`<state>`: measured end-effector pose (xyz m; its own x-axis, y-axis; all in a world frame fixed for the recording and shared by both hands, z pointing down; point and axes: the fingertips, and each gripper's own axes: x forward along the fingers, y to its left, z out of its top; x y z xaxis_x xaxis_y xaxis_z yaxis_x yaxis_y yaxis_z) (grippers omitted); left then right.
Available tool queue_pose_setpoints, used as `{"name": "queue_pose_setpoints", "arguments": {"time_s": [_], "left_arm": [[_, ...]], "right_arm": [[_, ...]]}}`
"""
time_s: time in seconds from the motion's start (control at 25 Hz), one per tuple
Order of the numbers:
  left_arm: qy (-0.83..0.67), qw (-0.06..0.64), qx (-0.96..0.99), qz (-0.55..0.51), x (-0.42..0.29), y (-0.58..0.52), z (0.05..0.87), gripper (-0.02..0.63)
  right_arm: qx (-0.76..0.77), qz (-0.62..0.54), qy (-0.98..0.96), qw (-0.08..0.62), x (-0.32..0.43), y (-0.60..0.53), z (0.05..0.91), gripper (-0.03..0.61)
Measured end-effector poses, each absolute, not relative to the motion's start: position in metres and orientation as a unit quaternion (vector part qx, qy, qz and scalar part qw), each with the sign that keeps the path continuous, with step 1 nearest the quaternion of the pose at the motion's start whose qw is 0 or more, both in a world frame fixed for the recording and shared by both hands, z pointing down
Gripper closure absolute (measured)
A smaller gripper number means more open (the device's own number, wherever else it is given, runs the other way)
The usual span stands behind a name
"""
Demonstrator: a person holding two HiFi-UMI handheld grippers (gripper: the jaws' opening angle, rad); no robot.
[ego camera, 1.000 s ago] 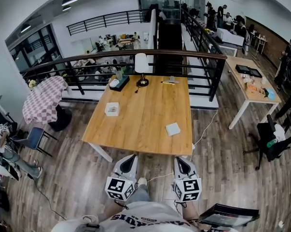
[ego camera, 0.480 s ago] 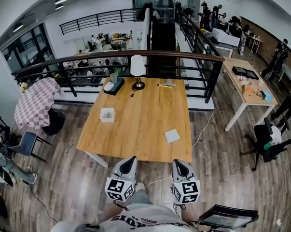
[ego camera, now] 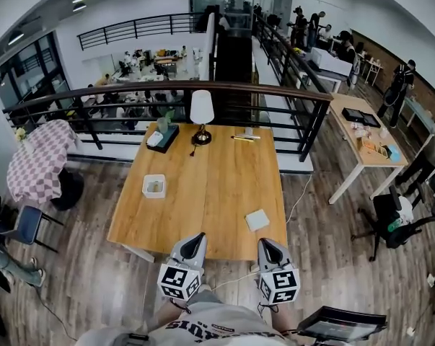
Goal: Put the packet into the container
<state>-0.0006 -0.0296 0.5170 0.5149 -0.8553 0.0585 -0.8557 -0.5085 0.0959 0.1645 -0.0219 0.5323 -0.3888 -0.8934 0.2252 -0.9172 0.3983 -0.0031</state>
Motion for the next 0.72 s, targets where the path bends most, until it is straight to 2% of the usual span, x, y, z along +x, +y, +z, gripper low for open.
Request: {"name": "queue_pose_setpoints", "arguments": {"time_s": [0.72], "left_arm": [[-0.429, 0.068, 0.901, -0.016, -0.047, -0.136, 0.524, 0.611]], "right_arm": [[0.571, 0.074, -0.811, 0.11, 0.097, -0.111, 0.535, 0.571]]}}
